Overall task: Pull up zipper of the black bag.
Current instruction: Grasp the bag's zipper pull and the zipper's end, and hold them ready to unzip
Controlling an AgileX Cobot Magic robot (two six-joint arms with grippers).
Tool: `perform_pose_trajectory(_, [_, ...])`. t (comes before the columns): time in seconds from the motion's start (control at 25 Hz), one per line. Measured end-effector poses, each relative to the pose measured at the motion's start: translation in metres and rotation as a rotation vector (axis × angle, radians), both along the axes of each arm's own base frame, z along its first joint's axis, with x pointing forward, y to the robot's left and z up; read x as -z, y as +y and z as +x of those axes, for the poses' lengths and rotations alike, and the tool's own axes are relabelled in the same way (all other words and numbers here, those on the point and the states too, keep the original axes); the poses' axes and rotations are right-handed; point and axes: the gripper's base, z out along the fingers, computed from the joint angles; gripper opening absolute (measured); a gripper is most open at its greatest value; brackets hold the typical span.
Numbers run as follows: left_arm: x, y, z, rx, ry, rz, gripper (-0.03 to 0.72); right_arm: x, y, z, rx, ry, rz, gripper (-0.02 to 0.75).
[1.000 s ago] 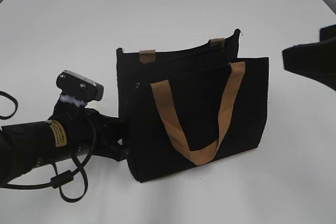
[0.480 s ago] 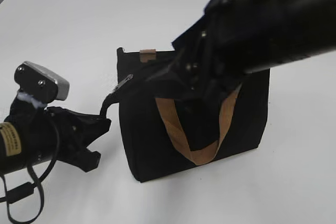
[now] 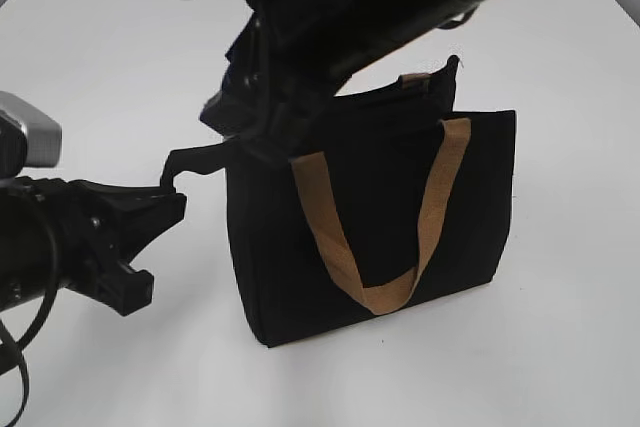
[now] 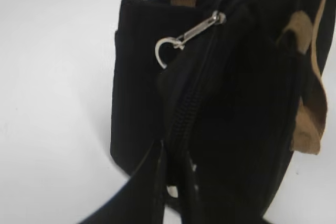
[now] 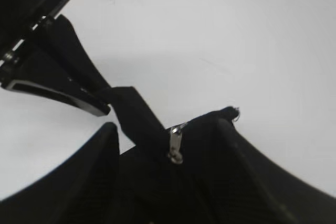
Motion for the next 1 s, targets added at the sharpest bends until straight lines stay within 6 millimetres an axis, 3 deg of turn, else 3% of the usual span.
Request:
perform_pose_trajectory(0.2, [0.005,0.002,-0.002,-0.005,0.047,0.042,0.027,0.004,0.014,0.015,-0.016,-0.017,-0.01,0.363])
perform_pose_trajectory(0.4, [0.011,0.001,-0.001,-0.002,0.074,0.061,0.027,0.024,0.021,0.02,-0.029,0.035,-0.056,0.307])
perform_pose_trajectory(1.0, [0.018,-0.005,-0.002,0.027,0.087,0.077,0.027,0.057,0.034,0.022,-0.076,0.065,-0.154,0.294])
